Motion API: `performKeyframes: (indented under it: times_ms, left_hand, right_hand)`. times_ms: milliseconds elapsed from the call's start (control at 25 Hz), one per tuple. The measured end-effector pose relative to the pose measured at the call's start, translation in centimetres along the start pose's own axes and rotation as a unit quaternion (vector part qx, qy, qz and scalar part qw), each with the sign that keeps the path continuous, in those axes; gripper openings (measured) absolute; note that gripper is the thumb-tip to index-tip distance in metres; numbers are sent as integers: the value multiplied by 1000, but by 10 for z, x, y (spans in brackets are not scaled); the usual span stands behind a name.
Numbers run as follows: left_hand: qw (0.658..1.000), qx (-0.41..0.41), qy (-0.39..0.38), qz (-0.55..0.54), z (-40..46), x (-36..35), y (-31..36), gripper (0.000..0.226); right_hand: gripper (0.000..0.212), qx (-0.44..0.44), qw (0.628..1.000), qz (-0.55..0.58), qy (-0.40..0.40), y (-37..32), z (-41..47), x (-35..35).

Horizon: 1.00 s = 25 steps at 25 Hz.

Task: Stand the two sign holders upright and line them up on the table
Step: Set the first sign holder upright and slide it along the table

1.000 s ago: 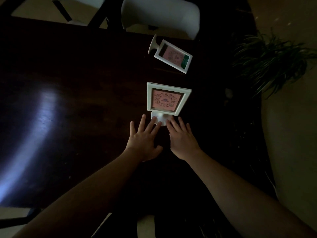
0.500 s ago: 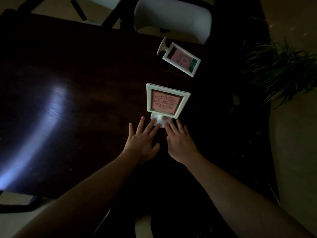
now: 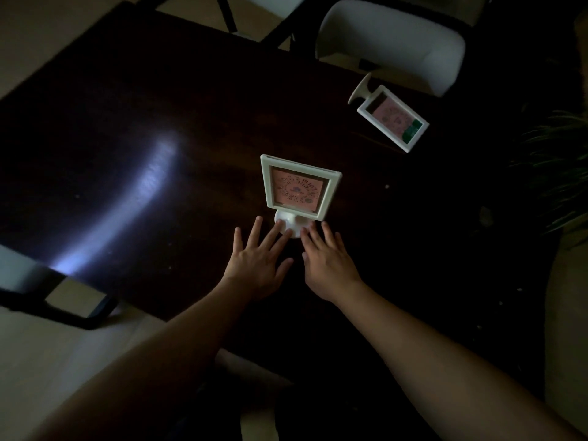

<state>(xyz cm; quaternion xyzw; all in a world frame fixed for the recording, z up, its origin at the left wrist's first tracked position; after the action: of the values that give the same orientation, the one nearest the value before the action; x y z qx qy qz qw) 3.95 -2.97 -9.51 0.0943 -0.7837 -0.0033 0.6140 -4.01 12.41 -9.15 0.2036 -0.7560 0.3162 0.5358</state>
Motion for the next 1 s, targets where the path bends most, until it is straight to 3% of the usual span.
performKeyframes:
  times_ms: [360,1000]
  left_hand:
    - [998,53,11,-16,-42,0,-78,76]
    - [999,21,12,-23,-93,16,-269,80]
  right_hand:
    - [59,40,999,-30,-20,-89,18,-14]
    - [60,2,996,-71,-46,-276,86,-32]
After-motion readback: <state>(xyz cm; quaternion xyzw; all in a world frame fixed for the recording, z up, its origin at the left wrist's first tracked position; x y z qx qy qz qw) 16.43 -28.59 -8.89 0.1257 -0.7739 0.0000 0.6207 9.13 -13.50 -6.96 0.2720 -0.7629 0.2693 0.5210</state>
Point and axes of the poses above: each hand's wrist, its own z-axis towards the middle knuckle, its own x-axis out of the back of the hand, y = z × x, the point moved 2 cm from there along z, towards the middle knuckle, and after that the axes turned 1 degree about -z, right-handed, at the moved point
